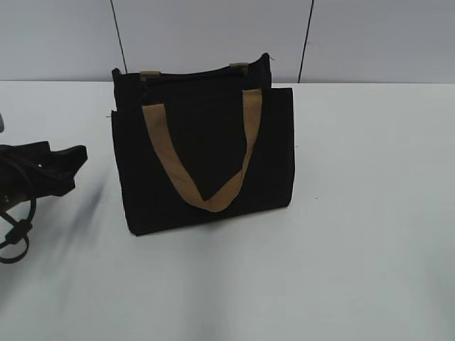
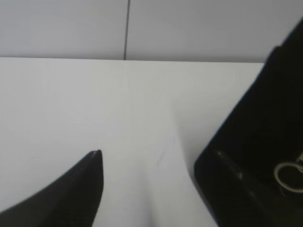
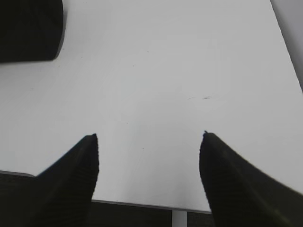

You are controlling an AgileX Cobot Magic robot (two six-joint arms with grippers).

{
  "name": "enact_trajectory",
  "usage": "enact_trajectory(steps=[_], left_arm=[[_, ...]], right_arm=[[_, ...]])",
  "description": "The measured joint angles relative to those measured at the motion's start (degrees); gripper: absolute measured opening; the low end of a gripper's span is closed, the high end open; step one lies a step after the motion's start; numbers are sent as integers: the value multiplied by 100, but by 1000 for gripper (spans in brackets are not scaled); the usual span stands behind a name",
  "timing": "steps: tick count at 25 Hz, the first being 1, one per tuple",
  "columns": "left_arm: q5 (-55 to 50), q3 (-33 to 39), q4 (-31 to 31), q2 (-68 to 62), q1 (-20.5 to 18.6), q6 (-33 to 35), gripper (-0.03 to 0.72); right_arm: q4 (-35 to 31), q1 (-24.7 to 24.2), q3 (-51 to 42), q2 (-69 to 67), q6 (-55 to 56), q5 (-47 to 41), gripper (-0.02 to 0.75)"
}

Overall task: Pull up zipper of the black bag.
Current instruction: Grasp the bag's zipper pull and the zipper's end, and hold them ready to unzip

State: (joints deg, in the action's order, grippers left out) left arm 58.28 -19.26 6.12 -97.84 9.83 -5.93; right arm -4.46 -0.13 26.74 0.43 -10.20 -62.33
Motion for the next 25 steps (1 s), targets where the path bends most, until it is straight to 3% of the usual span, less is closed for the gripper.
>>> enact_trajectory(steps=[10,18,25], left_arm=[[824,-309,832,-1226,1,-95,503],[864,-886,2175,-1741,1,-100,461],[692,-1207,2534,-1772,1,-115,436]], right_arm=[[0,0,0,0,0,0,508],[0,0,0,0,0,0,508],[0,0,0,0,0,0,508]])
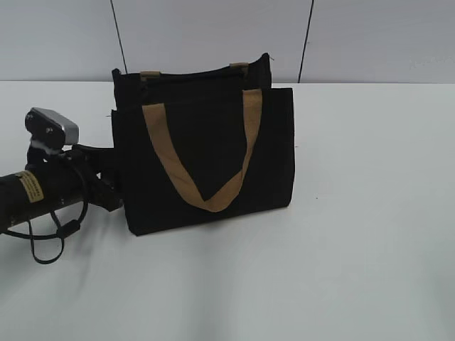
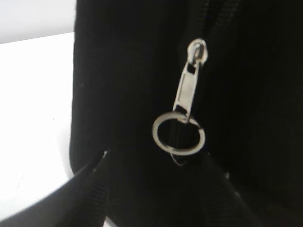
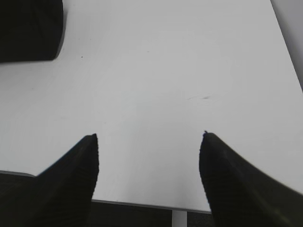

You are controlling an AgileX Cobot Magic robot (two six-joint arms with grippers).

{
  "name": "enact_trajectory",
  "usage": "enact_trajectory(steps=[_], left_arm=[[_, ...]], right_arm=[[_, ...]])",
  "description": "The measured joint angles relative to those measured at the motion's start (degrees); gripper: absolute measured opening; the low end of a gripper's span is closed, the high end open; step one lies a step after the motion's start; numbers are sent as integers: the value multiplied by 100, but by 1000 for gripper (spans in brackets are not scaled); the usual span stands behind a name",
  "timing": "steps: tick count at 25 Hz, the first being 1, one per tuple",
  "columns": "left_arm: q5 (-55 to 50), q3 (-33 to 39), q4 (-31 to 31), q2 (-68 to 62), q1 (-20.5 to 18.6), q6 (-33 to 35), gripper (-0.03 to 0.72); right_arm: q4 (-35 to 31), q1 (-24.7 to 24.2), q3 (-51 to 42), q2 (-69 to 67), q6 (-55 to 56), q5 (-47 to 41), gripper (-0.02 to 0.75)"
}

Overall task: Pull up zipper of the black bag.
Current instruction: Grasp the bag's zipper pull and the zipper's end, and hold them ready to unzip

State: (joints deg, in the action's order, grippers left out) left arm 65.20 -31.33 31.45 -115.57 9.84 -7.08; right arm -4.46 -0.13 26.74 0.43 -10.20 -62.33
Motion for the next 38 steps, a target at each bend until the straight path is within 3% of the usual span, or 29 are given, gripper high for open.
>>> enact_trajectory(steps=[6,11,15,21,31,38], left_arm=[[-495,-488,729,-142,-5,-249,433],[-656,-591,858,-153,-5,-318,414],[-670,-605,932,-153,-5,-360,297],[-848,-610,952,-138,-5,-458,32],[-2754,-616,643,1739,-5,-581,23],[-3139,-611,630,2863,-5,-581,22]], right_arm=[[0,0,0,0,0,-1,508],[0,0,0,0,0,-6,508],[0,0,0,0,0,-6,508],[0,0,0,0,0,-6,508],[-5,0,0,0,0,-7,508],[-5,0,0,0,0,-7,508]])
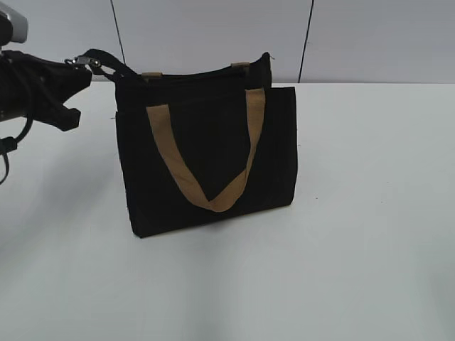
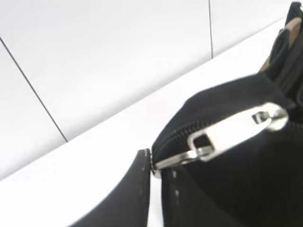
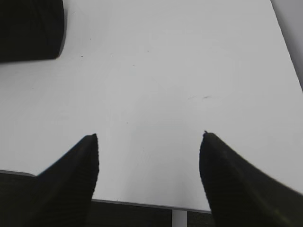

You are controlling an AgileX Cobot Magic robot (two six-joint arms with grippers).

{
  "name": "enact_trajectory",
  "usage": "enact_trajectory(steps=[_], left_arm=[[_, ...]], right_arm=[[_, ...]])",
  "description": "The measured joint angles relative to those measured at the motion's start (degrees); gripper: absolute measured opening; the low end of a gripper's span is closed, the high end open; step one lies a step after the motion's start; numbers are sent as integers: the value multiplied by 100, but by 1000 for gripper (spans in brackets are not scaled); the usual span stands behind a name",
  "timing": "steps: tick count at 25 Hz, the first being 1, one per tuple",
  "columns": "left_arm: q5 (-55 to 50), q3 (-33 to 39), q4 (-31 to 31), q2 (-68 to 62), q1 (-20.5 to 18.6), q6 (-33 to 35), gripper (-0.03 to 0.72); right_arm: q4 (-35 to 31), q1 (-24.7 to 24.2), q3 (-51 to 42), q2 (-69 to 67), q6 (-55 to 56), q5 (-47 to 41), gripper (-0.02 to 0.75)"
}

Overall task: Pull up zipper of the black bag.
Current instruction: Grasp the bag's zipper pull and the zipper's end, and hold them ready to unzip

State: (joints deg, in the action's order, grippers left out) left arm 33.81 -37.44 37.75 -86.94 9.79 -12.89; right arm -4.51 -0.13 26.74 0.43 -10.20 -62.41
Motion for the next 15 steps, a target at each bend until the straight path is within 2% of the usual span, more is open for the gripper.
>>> enact_trajectory(steps=[11,15], left_arm=[[-397,-40,0,877,5,-432,22],[-501,-225,159,890,22,-1062,22]], right_arm=[[-25,0,0,0,0,-5,508],[-434,0,37,-256,-365,35,508]])
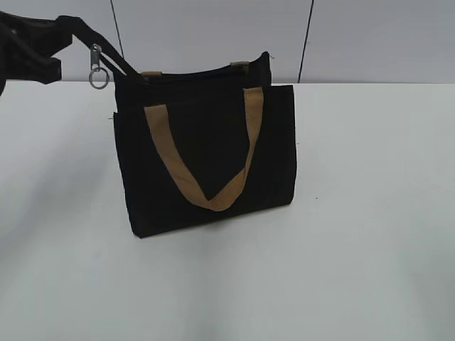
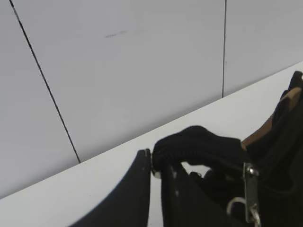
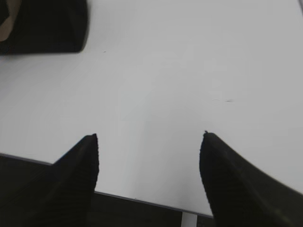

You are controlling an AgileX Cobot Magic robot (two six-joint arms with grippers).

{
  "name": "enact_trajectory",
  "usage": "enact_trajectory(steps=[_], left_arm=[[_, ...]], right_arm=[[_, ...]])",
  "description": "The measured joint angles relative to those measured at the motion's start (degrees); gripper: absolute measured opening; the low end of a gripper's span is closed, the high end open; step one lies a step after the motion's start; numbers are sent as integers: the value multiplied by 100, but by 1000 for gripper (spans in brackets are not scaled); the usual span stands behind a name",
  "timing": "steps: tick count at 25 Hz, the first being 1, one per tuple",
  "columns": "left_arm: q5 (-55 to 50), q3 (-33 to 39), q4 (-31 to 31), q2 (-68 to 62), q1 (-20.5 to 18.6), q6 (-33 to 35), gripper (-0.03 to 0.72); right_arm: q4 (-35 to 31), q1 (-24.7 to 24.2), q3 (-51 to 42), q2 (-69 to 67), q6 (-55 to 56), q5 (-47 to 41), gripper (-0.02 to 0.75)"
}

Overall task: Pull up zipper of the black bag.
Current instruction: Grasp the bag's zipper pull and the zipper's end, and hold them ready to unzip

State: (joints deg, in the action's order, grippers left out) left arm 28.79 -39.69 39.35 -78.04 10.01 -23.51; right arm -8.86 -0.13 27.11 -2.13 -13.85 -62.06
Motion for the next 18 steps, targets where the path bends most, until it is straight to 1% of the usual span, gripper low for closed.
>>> enact_trajectory(steps=[2,5,9,12,15,18], left_arm=[[-108,-87,68,0,66,-180,22],[-372,-177,95,0,257,-274,22],[-720,-245,95,0,501,-295,22],[-817,-303,95,0,542,-495,22],[-855,-408,95,0,541,-750,22],[-892,-460,95,0,548,-828,22]], right_arm=[[-418,0,65,-462,-532,183,508],[-1262,0,104,-1360,-1582,622,508],[-2700,0,108,-2584,-3060,1137,508],[-3976,13,108,-3225,-4273,1433,508],[-5289,276,157,-3813,-5632,1610,508],[-6021,704,482,-4777,-6535,1644,508]])
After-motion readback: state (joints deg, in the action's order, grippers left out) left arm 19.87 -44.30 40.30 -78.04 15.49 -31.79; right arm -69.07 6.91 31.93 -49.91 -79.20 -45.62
